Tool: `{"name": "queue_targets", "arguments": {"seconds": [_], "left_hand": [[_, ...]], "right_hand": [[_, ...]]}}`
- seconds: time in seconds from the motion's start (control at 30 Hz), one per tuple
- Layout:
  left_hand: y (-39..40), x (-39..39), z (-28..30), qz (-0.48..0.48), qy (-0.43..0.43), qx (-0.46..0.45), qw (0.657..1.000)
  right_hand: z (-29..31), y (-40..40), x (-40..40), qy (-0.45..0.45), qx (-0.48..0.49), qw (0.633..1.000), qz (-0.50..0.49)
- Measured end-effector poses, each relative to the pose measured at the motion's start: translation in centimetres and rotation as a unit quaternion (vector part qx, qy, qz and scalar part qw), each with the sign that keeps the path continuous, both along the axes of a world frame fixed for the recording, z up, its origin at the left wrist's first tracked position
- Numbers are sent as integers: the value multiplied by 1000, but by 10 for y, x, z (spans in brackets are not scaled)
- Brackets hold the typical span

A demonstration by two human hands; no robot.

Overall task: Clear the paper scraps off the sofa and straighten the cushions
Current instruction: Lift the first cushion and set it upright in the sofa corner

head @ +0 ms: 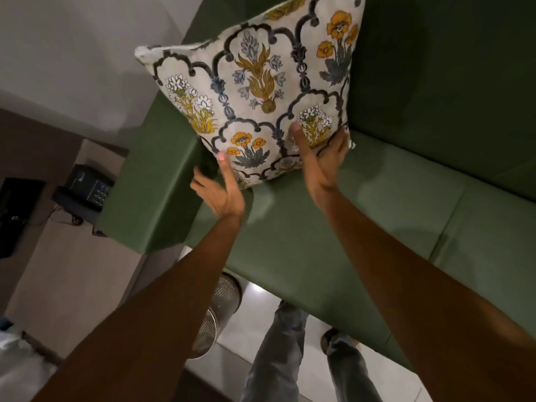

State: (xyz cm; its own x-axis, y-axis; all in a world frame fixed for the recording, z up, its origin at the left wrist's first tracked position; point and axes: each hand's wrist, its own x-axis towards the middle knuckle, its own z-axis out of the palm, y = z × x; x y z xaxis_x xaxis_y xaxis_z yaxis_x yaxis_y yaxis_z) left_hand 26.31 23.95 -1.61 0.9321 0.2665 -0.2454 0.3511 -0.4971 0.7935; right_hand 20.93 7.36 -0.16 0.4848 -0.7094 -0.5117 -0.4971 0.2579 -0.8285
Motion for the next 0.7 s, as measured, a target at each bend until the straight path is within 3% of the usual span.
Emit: {"name": "queue_targets", "arguments": {"seconds": [0.23,0.33,0.57,0.7], "left_hand": [[-43,24,6,-3,-71,-94,993],[-51,19,9,-87,-93,-94,987],[-85,29,7,-288,-18,-90,953],[-130,25,0,-352,36,-113,928]], "right_hand": [[-11,-13,12,-33,-49,998,-32],[-14,-15,1,-47,-50,997,-44],[-3,-28,-58,-118,-33,977,-175],[-2,-32,-100,-79,-38,973,-213]]}}
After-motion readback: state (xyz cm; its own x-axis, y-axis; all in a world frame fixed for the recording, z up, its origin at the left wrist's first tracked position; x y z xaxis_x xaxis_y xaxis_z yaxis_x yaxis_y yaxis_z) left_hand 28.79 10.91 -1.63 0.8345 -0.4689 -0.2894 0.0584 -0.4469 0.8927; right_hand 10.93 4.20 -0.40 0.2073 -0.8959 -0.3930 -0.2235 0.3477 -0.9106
